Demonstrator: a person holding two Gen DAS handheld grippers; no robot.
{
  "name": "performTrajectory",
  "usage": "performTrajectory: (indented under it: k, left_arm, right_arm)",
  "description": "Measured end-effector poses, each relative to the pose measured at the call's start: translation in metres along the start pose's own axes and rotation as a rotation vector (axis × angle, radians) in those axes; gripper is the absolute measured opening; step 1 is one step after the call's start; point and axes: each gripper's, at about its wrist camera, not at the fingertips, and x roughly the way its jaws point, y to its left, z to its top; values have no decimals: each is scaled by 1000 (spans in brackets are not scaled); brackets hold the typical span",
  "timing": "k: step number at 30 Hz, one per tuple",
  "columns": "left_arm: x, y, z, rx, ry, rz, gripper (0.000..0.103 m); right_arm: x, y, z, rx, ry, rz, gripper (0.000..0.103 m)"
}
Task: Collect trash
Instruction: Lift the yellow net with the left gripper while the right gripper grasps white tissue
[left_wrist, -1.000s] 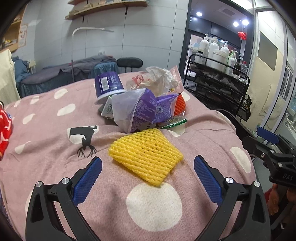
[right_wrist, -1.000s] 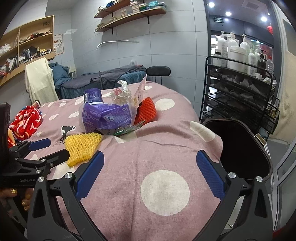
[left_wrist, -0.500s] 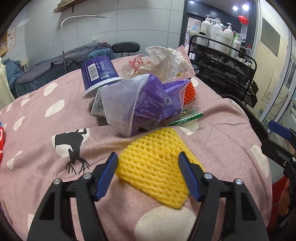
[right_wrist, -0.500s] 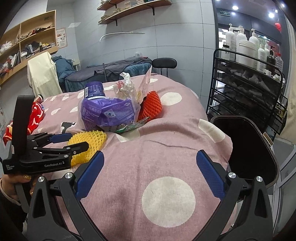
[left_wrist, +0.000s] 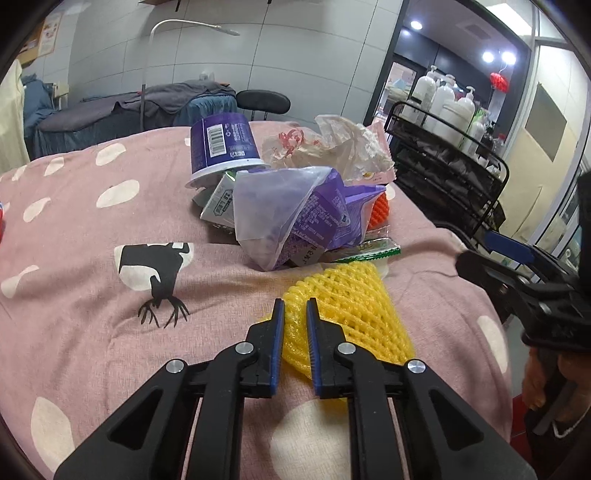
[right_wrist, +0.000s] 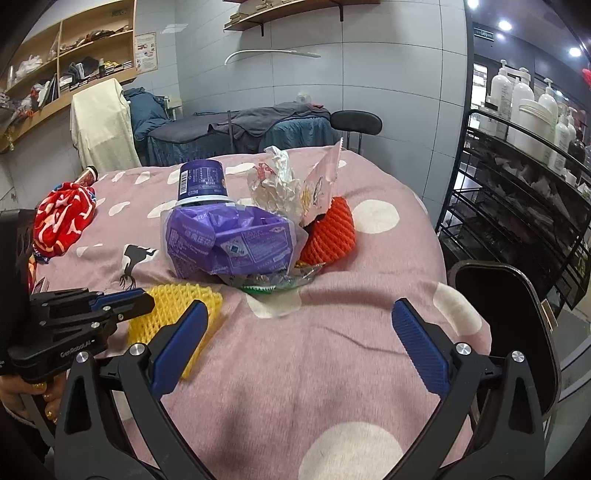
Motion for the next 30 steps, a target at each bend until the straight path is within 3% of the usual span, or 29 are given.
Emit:
performTrajectory:
  k: [12,18,21,24,26,28,30]
  left_arm:
    - [-43,6,10,-20,-110,14,11]
    - [-48,10,7,-29,-113,13,11]
    - [-47,10,4,-38,-107,7,11]
    - [-46,11,3,-36,-103,7,11]
    - [-46,12,3,-36,-103,4,11]
    - [-46,13,3,-36,-104,4,11]
    - [-47,12,2,-34,-105,4,11]
  right_arm:
    - [23,17,41,-50,-31,67,98]
    - [60,23,73,-100,-21,24,83]
    - [85,21,86,-109,8,-14,73]
    - [105,18,91,-108,47,-18,52]
    - [111,16,91,-100,64,-5,29]
    - [112,15,91,-89,64,-1,20]
    - [107,13,91,-82,46,3,18]
